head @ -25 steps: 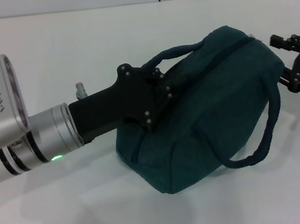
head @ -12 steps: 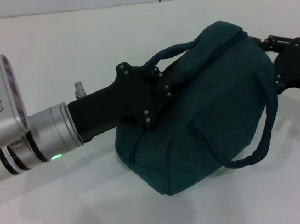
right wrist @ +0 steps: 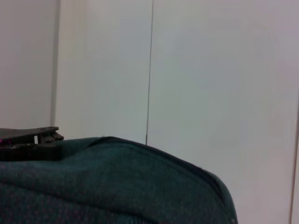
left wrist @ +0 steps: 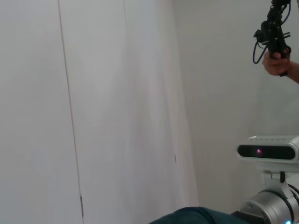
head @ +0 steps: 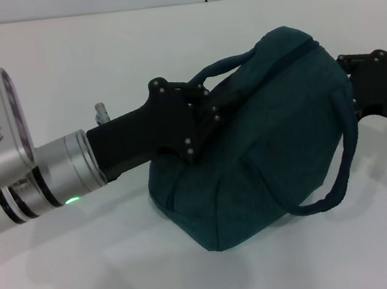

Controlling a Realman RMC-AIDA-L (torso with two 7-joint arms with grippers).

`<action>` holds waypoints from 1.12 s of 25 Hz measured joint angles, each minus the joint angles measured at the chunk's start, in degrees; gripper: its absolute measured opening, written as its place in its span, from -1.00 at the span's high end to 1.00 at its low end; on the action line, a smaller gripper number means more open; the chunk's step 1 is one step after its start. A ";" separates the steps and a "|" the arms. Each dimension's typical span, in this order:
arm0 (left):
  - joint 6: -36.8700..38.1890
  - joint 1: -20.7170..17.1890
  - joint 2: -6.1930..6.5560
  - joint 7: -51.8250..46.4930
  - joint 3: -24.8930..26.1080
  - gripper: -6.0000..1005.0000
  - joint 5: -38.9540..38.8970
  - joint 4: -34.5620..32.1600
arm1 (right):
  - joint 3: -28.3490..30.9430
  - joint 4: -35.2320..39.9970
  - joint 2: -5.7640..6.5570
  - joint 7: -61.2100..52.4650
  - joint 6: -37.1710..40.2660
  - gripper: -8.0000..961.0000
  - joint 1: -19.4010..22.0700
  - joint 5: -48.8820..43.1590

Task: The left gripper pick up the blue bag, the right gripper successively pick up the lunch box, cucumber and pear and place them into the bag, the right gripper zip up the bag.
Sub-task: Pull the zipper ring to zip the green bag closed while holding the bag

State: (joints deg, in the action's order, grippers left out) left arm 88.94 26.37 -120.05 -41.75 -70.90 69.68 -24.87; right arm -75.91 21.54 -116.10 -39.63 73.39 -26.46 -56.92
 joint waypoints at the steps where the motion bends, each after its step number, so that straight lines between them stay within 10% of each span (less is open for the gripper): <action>1: 0.00 0.00 0.00 0.00 -0.04 0.90 -0.06 0.00 | 0.02 0.00 0.00 0.00 -0.10 0.45 0.00 0.01; 11: 0.11 -0.01 0.00 0.00 -0.19 0.89 -0.09 0.00 | 0.50 -0.05 0.00 0.06 -0.47 0.87 0.32 0.15; 28: 0.27 -0.43 0.09 0.00 -0.21 0.88 -0.08 0.00 | 0.19 -0.57 0.00 0.08 -0.43 0.93 1.41 2.75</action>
State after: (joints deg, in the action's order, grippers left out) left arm 89.21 25.94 -119.96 -41.75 -71.10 69.61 -24.88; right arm -75.72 20.97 -116.09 -39.55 72.96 -25.05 -54.17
